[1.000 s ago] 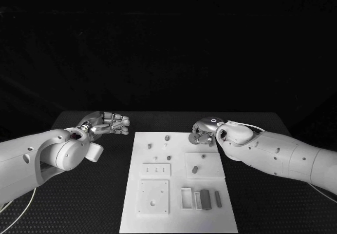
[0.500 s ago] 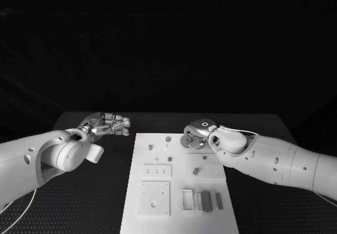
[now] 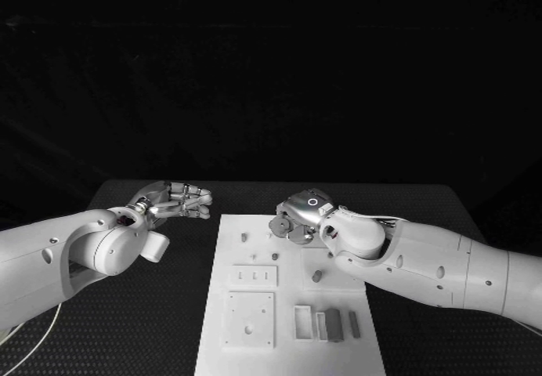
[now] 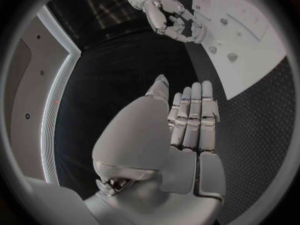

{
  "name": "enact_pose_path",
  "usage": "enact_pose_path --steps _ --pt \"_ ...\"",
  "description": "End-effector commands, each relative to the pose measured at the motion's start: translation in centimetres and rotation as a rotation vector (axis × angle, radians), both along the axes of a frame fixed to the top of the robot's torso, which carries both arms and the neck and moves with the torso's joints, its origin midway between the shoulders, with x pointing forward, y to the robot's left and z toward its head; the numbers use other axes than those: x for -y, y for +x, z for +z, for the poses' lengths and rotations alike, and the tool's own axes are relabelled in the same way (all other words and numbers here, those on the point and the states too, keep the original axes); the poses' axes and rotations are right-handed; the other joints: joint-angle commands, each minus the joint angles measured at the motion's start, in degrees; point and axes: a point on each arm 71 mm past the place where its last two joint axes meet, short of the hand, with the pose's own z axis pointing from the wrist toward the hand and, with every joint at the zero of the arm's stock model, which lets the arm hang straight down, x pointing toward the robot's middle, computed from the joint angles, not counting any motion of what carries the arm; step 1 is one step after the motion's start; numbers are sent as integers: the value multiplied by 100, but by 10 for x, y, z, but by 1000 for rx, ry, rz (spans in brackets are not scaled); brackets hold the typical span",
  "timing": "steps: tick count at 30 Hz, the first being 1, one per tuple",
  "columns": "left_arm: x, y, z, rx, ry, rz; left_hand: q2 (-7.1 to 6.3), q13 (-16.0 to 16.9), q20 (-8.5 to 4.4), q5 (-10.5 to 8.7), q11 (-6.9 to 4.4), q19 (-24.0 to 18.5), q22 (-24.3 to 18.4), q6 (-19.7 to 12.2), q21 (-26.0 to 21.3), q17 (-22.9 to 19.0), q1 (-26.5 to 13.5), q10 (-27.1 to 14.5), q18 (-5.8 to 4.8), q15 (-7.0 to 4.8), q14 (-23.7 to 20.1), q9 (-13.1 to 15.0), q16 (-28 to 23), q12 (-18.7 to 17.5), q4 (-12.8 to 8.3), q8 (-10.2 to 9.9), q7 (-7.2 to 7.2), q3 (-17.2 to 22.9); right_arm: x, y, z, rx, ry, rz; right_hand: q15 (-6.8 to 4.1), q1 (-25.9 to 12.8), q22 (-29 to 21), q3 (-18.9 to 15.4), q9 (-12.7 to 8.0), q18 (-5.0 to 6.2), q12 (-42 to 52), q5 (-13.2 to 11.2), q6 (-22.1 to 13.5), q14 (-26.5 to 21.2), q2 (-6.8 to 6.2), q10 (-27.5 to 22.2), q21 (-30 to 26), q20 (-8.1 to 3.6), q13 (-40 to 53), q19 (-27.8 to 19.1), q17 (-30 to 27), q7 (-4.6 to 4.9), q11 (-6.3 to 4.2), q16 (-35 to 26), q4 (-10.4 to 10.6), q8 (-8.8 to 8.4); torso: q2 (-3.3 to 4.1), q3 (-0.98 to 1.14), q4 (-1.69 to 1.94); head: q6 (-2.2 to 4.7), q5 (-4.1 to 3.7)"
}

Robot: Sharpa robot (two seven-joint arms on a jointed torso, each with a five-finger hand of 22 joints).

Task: Assemble the parts on the task board

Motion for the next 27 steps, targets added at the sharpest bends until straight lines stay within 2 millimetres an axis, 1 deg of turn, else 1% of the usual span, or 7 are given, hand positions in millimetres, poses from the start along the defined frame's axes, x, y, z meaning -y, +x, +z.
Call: enact_pose_path --steps 1,5,14,18,20,25,27 --pt "2 0 2 10 -5 -15 -5 -7 5 13 0 8 -7 33 -25 6 -23 45 80 -2 28 -6 -26 -37 -16 -40 52 -23 -8 -1 1 45 -26 6 -19 6 63 12 -4 305 -36 14 352 32 -76 55 9 -27 -9 34 -13 130 5 -7 35 -24 1 -2 3 -11 21" --pt "3 0 2 10 -6 -16 -5 -8 6 13 0 7 -7 34 -26 8 -22 46 80 -2 28 -6 -29 -39 -16 -40 52 -22 -16 0 -5 34 -36 16 -21 9 62 22 -6 305 -40 14 352 33 -84 60 6 -30 -12 38 -20 129 3 -11 34 -26 3 -4 -2 -10 40" --pt "4 1 2 11 -6 -17 -5 -9 7 13 0 7 -7 35 -29 13 -21 49 79 -1 29 -7 -34 -43 -15 -41 53 -22 -30 3 -16 4 -48 20 -22 13 59 37 -11 305 -47 14 342 38 -98 68 1 -33 -15 46 -27 131 4 -16 30 -36 2 -8 18 -8 46" --pt "4 0 2 11 -6 -18 -5 -9 7 13 0 7 -7 35 -30 15 -20 50 79 -1 29 -8 -36 -44 -15 -42 53 -22 -35 7 -18 1 -56 19 -22 12 58 42 -14 305 -49 14 335 43 -103 70 -2 -34 -16 48 -21 132 5 -17 29 -42 0 -14 2 -11 56" --pt "5 0 2 11 -7 -20 -5 -10 7 13 0 7 -7 35 -30 16 -20 50 79 -1 29 -8 -37 -45 -15 -42 53 -22 -38 8 -21 -2 -62 21 -21 13 57 44 -15 305 -50 14 333 42 -105 71 -3 -35 -17 48 -27 133 6 -18 28 -45 1 -13 2 -9 56" --pt "7 1 2 11 -6 -21 -4 -10 7 13 0 8 -7 35 -31 18 -20 51 79 -1 30 -8 -39 -47 -14 -43 54 -22 -42 10 -30 -14 -78 18 -21 12 56 49 -18 305 -53 14 327 43 -106 73 -5 -35 -17 50 -28 135 7 -20 28 -50 5 -1 14 -13 72" --pt "7 2 2 10 -7 -24 -4 -10 8 13 0 8 -7 35 -32 19 -20 51 79 -1 30 -9 -40 -48 -14 -43 54 -22 -43 12 -32 -19 -86 14 -20 11 56 50 -19 305 -54 14 324 41 -108 73 -6 -36 -18 51 -34 136 8 -21 28 -52 5 -3 21 -20 70"
